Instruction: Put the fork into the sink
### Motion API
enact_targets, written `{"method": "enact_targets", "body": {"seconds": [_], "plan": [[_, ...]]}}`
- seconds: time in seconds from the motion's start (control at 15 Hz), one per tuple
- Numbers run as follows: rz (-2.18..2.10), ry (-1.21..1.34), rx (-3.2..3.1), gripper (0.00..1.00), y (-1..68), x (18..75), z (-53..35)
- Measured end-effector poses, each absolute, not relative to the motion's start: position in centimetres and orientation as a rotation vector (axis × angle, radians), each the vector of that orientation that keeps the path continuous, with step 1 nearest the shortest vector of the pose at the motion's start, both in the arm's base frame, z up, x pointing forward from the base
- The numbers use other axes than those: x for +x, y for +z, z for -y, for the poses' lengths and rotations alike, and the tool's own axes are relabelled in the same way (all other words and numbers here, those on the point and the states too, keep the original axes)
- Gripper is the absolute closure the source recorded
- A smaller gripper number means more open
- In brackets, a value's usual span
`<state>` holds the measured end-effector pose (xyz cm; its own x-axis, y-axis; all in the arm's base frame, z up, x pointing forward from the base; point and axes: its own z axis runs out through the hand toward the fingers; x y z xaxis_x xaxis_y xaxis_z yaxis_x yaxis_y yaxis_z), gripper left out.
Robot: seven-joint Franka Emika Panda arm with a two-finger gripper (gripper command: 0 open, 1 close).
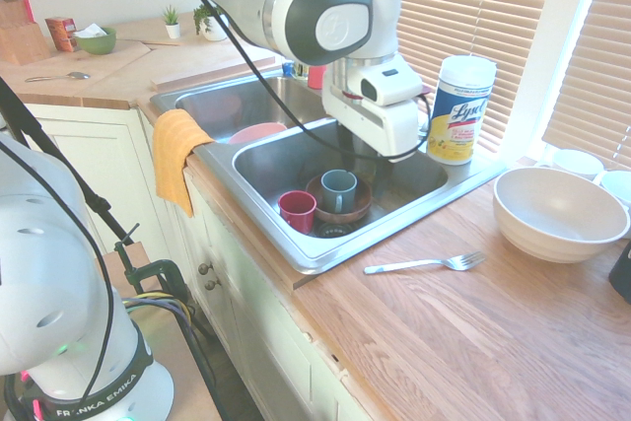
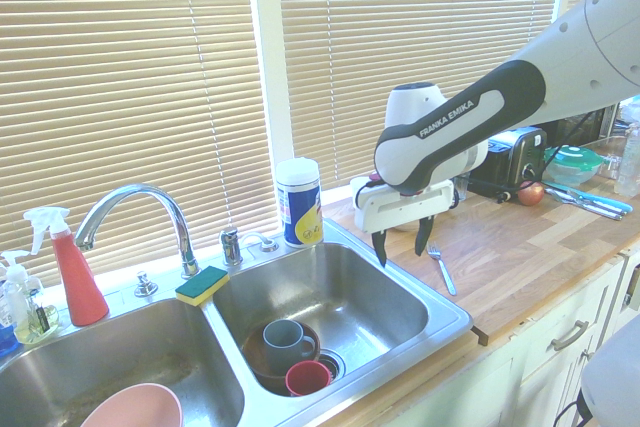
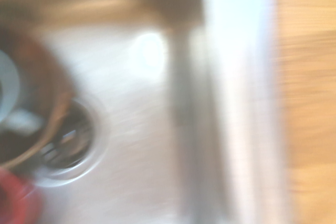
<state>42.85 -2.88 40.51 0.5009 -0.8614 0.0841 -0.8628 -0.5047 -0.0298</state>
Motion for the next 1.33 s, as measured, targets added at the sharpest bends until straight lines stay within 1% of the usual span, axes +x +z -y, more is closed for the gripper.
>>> {"method": "enact_targets", "body": {"seconds": [0.33,0.6,0.67,0.93,1.33], "plan": [[1.756,0.048,2.58,0.0,38.2,43.2,9.6],[1.814,0.015,2.515,0.0,35.7,45.2,13.2],[1.816,0.005,2.51,1.0,35.3,45.7,13.5],[1.844,-0.024,2.501,1.0,34.3,47.2,13.7],[1.912,-0.074,2.48,1.0,32.8,47.6,14.5]]}}
